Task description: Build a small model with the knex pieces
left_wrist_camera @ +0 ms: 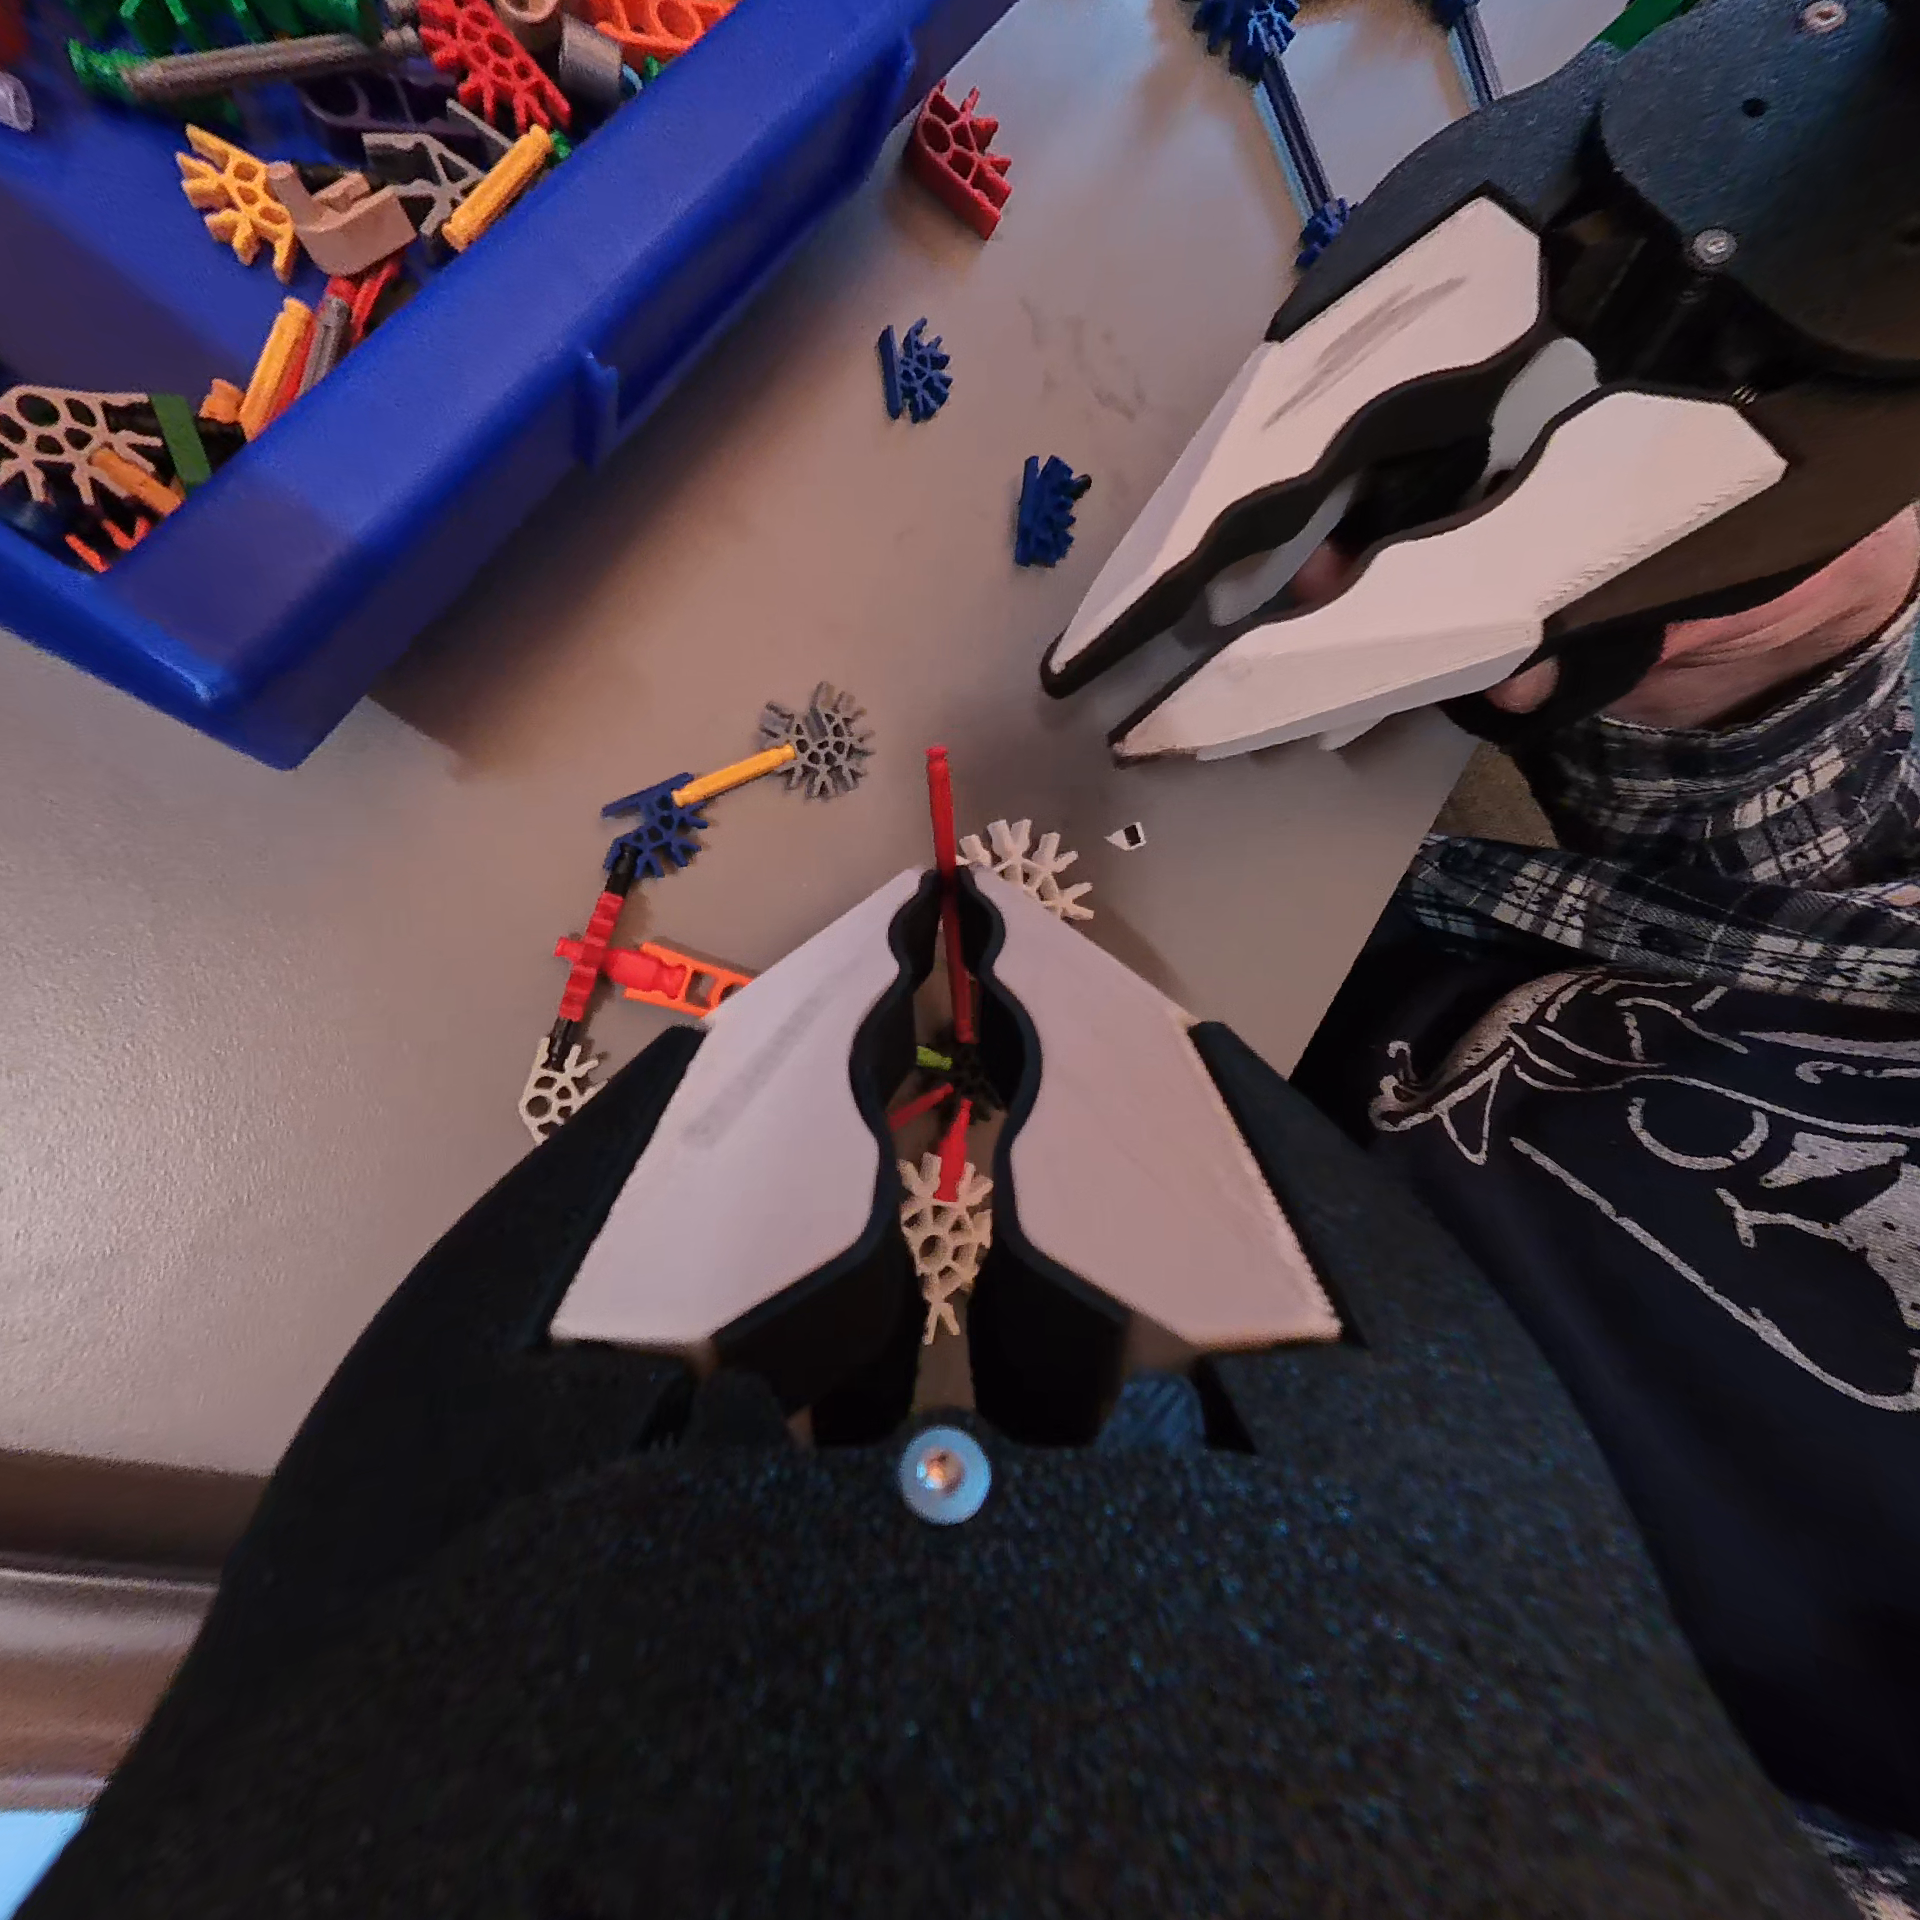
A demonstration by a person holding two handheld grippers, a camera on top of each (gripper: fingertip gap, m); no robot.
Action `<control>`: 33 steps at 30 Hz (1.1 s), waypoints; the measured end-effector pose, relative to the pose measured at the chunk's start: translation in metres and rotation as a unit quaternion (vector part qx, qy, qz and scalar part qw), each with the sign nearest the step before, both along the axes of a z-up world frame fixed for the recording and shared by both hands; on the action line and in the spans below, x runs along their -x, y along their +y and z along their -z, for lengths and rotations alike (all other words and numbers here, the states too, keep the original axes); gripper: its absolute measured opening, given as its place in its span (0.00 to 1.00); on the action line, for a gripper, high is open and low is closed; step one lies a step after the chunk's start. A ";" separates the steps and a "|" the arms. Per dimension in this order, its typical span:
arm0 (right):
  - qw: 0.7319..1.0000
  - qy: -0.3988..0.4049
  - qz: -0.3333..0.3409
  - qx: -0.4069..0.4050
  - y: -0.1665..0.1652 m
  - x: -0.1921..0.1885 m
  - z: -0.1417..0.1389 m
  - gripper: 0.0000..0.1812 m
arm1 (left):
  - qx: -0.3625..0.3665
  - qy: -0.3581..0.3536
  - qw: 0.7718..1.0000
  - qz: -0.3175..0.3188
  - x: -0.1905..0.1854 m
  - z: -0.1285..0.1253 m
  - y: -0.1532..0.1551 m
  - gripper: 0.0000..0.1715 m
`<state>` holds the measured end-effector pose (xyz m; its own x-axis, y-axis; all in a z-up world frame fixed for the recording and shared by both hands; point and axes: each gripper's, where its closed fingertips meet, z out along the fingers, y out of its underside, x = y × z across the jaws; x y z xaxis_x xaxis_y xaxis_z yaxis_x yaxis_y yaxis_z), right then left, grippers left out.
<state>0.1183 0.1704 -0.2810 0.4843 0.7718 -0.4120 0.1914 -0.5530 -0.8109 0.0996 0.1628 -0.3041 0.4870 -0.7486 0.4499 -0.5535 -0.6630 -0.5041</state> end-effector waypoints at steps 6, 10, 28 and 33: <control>1.000 0.004 0.000 -0.001 0.000 -0.001 -0.001 0.06 | 0.001 0.004 1.000 0.000 0.000 0.003 -0.002 0.01; 1.000 0.005 -0.001 -0.001 0.000 -0.001 -0.001 0.06 | 0.001 0.005 1.000 0.000 -0.001 0.004 -0.002 0.01; 1.000 0.010 -0.001 -0.002 -0.001 -0.002 -0.003 0.06 | 0.004 0.007 1.000 -0.011 0.002 0.005 -0.003 0.01; 1.000 0.011 -0.002 -0.001 -0.001 -0.002 -0.003 0.06 | 0.003 0.008 1.000 -0.013 0.002 0.006 -0.003 0.01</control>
<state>0.1205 0.1695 -0.2783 0.4716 0.7748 -0.4212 0.1752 -0.5504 -0.8163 0.0979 0.1598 -0.3101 0.5133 -0.7332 0.4460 -0.5448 -0.6799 -0.4908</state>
